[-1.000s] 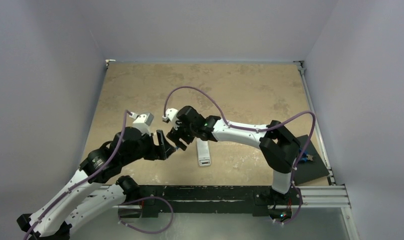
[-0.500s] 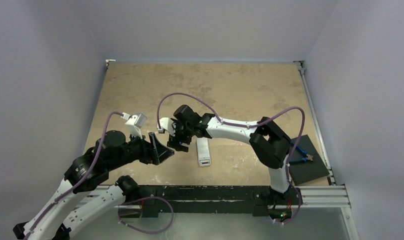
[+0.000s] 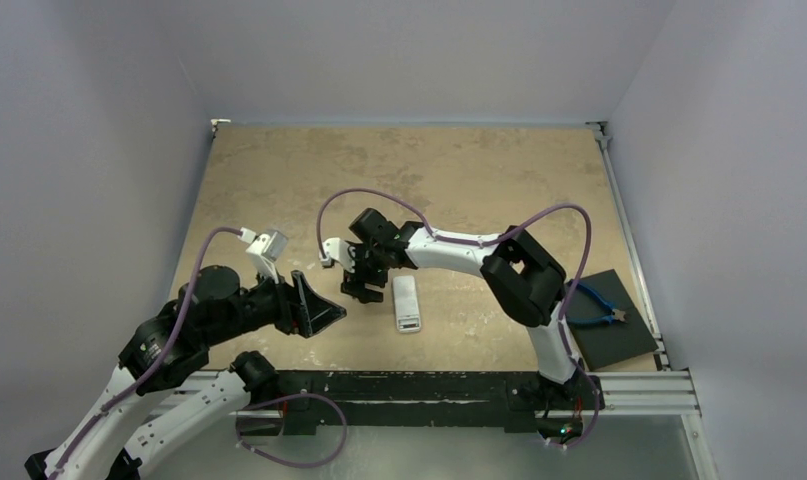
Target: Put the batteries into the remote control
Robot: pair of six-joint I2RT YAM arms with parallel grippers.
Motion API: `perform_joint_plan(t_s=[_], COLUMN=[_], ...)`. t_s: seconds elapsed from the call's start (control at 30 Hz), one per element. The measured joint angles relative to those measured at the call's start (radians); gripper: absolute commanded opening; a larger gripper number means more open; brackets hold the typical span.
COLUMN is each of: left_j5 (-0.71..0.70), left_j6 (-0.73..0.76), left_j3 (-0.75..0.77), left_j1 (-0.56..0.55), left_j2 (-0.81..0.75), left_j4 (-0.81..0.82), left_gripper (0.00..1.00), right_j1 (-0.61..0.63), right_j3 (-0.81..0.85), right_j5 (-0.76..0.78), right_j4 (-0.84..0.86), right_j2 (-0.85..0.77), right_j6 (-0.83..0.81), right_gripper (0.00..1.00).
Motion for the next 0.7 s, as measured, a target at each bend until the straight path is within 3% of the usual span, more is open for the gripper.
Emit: perform_joint_plan(t_s=[0.7], left_j5=[0.007], left_j6=[-0.002], left_j3=[0.0], left_j1=[0.0], left_j2=[-0.01], left_j4=[-0.002], left_gripper=[0.76], right_j1=[0.0], right_j3=[0.038], right_j5=[-0.004], right_j4=[0.023], right_j2=[0.027], right_j6=[0.003], right_gripper=[0.7])
